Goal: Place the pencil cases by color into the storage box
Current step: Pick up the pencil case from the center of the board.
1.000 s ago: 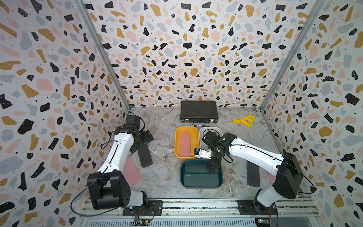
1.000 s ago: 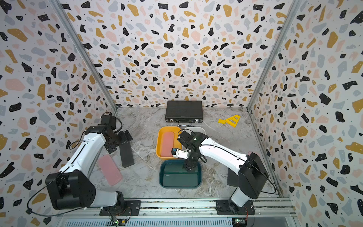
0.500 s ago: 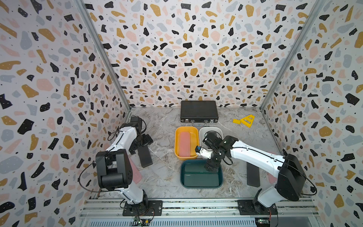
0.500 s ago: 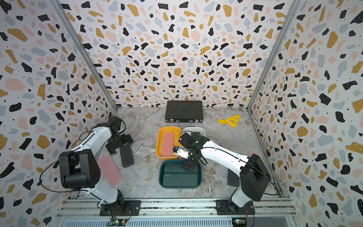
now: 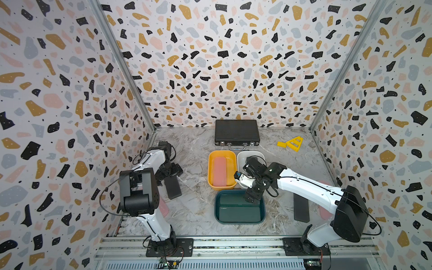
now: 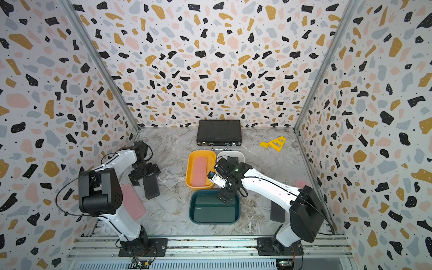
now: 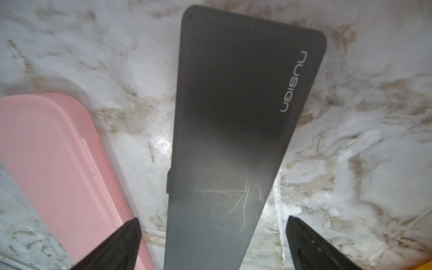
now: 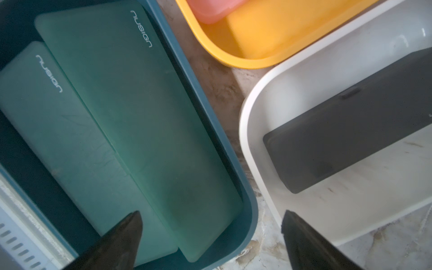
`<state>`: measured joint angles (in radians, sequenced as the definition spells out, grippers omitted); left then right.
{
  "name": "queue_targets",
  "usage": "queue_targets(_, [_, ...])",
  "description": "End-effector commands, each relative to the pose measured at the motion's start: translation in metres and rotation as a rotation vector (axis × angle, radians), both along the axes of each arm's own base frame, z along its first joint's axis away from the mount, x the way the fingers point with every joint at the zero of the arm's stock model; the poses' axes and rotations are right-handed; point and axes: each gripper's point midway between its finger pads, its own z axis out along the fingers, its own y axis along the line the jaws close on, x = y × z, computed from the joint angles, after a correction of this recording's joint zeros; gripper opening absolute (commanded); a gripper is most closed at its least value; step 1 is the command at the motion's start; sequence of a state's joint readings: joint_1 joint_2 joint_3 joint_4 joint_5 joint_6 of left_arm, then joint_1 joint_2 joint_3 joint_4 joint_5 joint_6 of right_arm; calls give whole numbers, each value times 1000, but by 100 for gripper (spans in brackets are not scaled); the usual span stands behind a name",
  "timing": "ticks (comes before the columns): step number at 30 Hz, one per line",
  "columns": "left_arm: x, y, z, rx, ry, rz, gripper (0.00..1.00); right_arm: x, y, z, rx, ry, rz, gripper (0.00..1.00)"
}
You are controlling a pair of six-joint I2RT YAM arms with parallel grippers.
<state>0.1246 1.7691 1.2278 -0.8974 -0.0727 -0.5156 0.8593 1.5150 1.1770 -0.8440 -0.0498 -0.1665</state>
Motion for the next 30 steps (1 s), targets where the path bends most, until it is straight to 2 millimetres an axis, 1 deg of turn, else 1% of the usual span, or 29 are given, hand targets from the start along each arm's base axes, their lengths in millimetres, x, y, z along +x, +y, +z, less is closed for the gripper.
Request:
queue_targets(1, [0, 2, -5, -1, 14, -8, 100, 0, -6, 8, 7, -22, -21, 99])
queue_targets(9, [-1, -2, -17, -28, 44, -16, 100, 1, -8, 9, 2, -31, -25, 99])
queue_targets(12, [-3, -2, -23, -32, 59, -18, 97, 2, -9, 10, 3, -37, -28, 99])
queue_targets(14, [-4, -3, -26, -36, 67, -19, 93, 3, -10, 10, 3, -40, -32, 99])
queue_targets(15, [-5, -3, -28, -37, 71, -19, 90, 3, -10, 11, 4, -42, -33, 99])
queue_targets(17, [-5, -5, -30, -46, 74, -20, 81, 3, -10, 12, 6, -46, -35, 99])
queue_targets(20, [-5, -6, -34, -57, 78, -21, 73, 4, -13, 13, 1, -48, -39, 99])
queue_targets(23, [-6, -7, -36, -63, 80, -23, 68, 4, -15, 13, -3, -49, -43, 99])
queue_targets(26, [-6, -9, -37, -72, 77, -25, 66, 6, -16, 15, 1, -55, -49, 99])
queue_targets(30, [-4, -10, -31, -76, 60, -31, 61, 8, -18, 18, 8, -61, -62, 99])
